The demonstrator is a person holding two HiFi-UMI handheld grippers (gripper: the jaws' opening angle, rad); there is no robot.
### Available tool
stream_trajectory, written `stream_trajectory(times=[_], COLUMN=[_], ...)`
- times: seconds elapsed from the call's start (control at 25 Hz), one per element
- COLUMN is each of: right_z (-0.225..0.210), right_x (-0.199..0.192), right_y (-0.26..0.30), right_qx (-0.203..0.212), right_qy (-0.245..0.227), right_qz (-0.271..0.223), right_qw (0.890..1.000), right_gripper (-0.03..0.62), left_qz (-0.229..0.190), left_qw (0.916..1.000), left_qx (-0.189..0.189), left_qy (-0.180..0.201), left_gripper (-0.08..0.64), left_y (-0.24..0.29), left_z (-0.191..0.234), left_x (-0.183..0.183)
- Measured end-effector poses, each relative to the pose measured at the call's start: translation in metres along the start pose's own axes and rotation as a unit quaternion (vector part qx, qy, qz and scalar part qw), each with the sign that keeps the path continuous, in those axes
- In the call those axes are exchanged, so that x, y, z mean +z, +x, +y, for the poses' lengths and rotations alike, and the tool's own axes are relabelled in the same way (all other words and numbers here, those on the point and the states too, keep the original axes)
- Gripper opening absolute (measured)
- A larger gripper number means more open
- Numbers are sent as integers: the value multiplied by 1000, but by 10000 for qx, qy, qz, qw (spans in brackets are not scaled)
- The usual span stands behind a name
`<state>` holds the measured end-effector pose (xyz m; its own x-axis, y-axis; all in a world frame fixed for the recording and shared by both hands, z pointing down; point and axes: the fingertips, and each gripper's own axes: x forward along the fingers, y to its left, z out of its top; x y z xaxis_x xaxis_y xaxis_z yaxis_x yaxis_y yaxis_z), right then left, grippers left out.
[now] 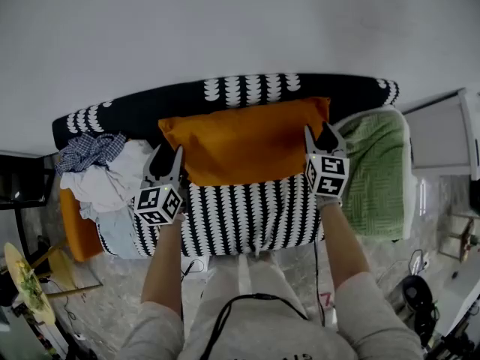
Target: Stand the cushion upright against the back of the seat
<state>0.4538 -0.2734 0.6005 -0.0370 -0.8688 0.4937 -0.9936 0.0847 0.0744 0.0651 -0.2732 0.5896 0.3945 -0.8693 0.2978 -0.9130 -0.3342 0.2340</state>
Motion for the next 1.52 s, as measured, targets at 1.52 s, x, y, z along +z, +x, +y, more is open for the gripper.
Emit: stream_trajectory(times=[1.52], right_z=[181], right_x=[77], right_y=[-232], right_qx=[3260], right_qy=[513], right_qz=[-584], right_qw=[9422], right_gripper=[17], left_qz=[-245], left_qw=[9760], left_qx=[-1943], left_qy=[-953], left_gripper=[25], left_y=[-137], left_z=[-169], left_x=[78])
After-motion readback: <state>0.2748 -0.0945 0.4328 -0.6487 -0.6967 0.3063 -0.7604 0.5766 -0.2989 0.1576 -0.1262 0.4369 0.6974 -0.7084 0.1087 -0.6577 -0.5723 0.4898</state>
